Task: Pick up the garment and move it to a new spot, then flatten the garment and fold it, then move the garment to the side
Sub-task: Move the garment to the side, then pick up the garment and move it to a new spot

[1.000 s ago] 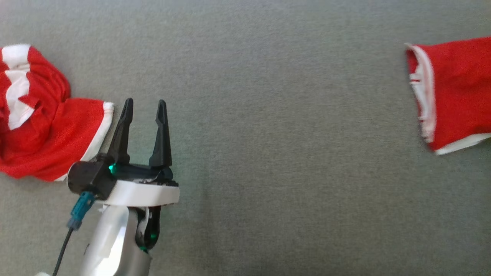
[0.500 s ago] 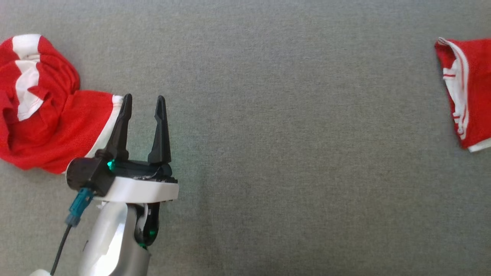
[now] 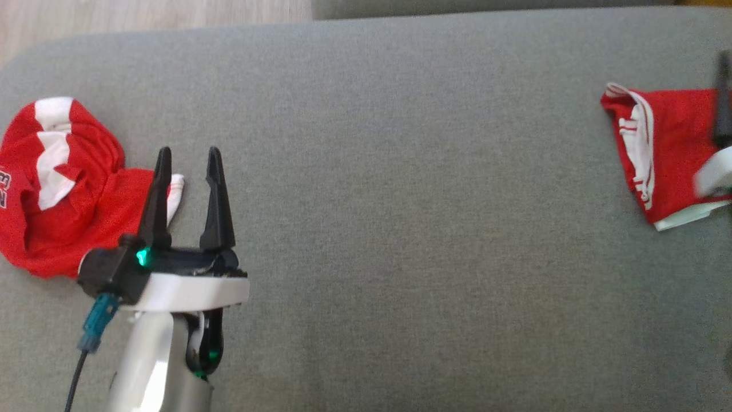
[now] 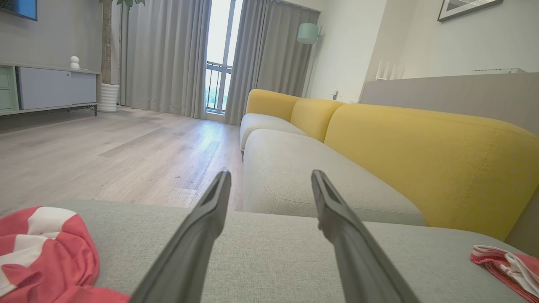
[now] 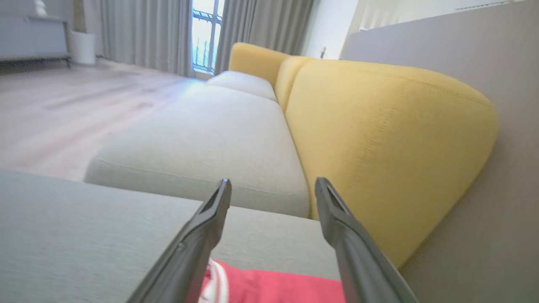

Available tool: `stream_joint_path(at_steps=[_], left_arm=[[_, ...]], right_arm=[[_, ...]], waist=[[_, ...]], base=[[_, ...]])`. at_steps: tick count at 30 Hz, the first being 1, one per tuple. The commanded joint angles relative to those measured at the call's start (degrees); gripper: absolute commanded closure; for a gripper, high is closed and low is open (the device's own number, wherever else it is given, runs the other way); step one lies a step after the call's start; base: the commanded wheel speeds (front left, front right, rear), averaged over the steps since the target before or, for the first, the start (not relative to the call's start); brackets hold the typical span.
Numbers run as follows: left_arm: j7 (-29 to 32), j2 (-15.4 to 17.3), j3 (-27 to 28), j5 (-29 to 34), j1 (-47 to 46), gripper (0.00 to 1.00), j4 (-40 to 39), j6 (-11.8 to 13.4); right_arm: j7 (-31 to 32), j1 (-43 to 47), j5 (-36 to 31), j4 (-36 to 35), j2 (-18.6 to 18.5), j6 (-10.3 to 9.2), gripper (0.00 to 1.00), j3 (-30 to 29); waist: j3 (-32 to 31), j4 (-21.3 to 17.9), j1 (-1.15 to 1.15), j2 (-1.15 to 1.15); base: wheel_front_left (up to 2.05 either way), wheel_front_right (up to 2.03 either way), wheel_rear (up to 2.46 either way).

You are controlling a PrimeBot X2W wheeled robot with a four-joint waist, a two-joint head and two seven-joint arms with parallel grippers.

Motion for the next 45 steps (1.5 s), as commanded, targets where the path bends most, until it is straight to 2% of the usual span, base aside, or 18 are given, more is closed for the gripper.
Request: stream_joint_path(at_steps=[1,8,12,17,21,27,37,45], left_arm=[[-0.3,0.6,2.0,0.2,0.3,0.00,-2.4,0.1],[-0.3,0.6,0.7,-0.3,3.4,0.00,-2.9,0.4],[-0.3,0.6,0.0,-0.6,5.1,0.00,-3.1,0.9],[-0.3,0.6,-0.6,-0.7,6.7,0.00,-3.3,1.2],[-0.3,0.6,-1.3,-0.6,7.9,0.00,-3.0,1.4],[-0.3,0.6,-1.1,-0.6,8.7,0.00,-2.4,1.6],[-0.3,0.6,-0.8,-1.1,8.8,0.00,-2.1,1.8],[-0.3,0.6,-0.2,-1.1,8.8,0.00,-0.9,2.1]], right_arm=[[-0.7,2.3,2.0,-5.2,2.3,-0.05,0.00,1.7],[-0.6,10.5,8.1,-16.0,14.6,-0.05,0.00,2.1],[-0.7,15.2,10.9,-19.1,18.7,-0.05,0.00,3.1],[-2.2,19.2,13.4,-20.1,19.6,-0.05,0.00,4.0],[-4.2,22.2,16.2,-17.4,19.6,-0.05,0.00,7.6],[-6.8,23.0,15.9,-14.1,19.6,-0.05,0.00,9.2],[-7.9,22.1,15.3,-12.7,19.6,-0.05,0.00,9.8],[-8.0,21.9,15.4,-12.7,19.6,-0.05,0.00,13.1]], waist=[[-1.9,-0.5,0.01,0.00],[-5.0,-0.7,0.01,0.00],[-6.0,-0.9,0.01,0.00],[-6.7,-0.8,0.01,0.00],[-7.0,-0.9,0.01,0.00],[-7.3,-1.0,0.01,0.00],[-8.1,-0.8,0.01,0.00],[-9.0,2.2,0.01,0.00]], base=[[0.00,0.00,0.00],[0.00,0.00,0.00],[0.00,0.00,0.00],[0.00,0.00,0.00],[0.00,0.00,0.00],[0.00,0.00,0.00],[0.00,0.00,0.00],[0.00,0.00,0.00]])
